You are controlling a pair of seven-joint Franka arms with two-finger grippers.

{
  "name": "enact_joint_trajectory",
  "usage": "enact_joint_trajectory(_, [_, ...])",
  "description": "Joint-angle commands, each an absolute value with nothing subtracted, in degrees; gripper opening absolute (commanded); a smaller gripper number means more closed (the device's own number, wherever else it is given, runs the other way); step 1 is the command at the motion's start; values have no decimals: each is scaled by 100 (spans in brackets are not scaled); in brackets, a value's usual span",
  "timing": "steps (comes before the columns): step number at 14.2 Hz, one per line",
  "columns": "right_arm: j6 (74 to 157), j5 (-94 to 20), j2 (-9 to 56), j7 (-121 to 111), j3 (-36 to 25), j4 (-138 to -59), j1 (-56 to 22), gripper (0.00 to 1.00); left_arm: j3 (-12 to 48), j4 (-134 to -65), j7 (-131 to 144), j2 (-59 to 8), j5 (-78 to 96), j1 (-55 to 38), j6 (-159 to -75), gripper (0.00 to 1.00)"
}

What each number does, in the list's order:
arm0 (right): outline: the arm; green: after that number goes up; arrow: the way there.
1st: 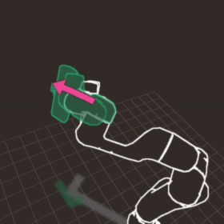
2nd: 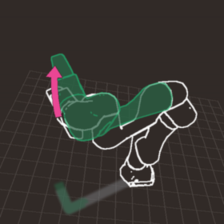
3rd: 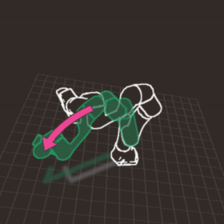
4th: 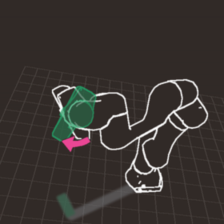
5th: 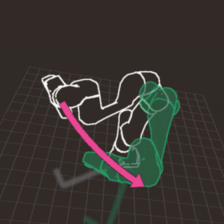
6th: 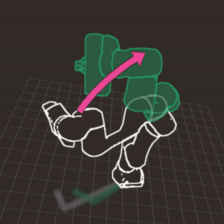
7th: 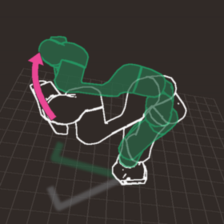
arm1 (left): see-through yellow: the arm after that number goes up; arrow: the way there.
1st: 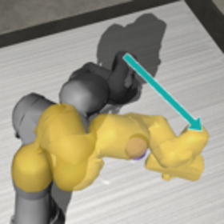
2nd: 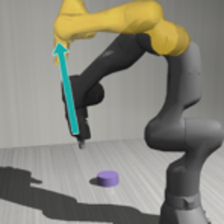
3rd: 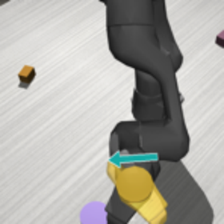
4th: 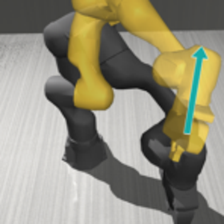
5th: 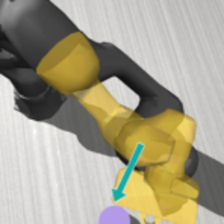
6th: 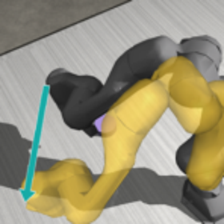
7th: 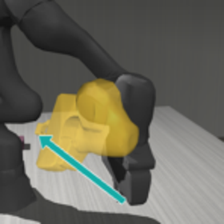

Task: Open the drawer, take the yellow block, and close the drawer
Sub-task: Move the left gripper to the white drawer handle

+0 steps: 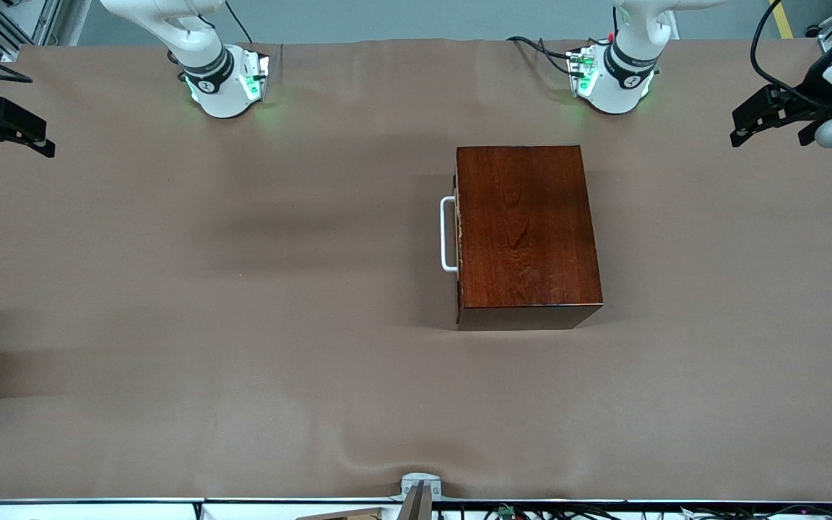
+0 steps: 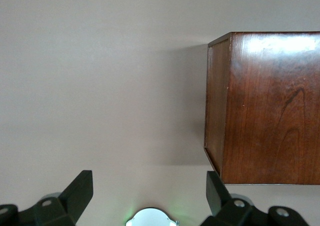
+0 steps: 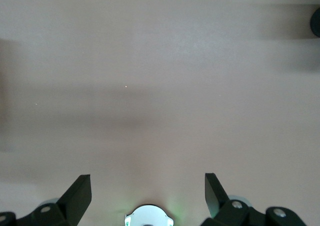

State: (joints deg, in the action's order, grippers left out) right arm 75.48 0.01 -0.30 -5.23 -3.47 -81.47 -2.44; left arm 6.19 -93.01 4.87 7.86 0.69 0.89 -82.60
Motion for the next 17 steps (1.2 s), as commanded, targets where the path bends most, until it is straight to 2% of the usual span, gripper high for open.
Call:
enact_joint_trajectory(1, [7532,18,-88,-536,-334,-8156,-211,100,694,-9158,483,747,-53,158,-8095,100])
enact_joint_trajectory(4, [7532,18,-88,-536,-334,-8156,-220,100,773,-9018,501,651,-61,62,-8095,100])
enact_joint_trajectory(7, [7532,18,-88,-536,-334,-8156,-211,100,1395,-8702,597,239,-53,0,-8068,100])
enact_joint_trajectory(10, [7541,18,-88,-527,-334,-8156,-255,100,2168,-8333,1876,-384,-44,-262,-8077,100])
enact_joint_trajectory(12, [7541,18,-88,-527,-334,-8156,-237,100,2320,-7843,2659,-1007,-236,-797,-8086,100])
enact_joint_trajectory(14, [7541,18,-88,-527,-334,-8156,-220,100,2233,-7289,3336,-1719,-927,-1735,-8086,100])
enact_joint_trajectory(17, [7567,18,-88,-519,-343,-8156,-237,100,2110,-6787,4242,-2520,-1248,-2546,-8357,100])
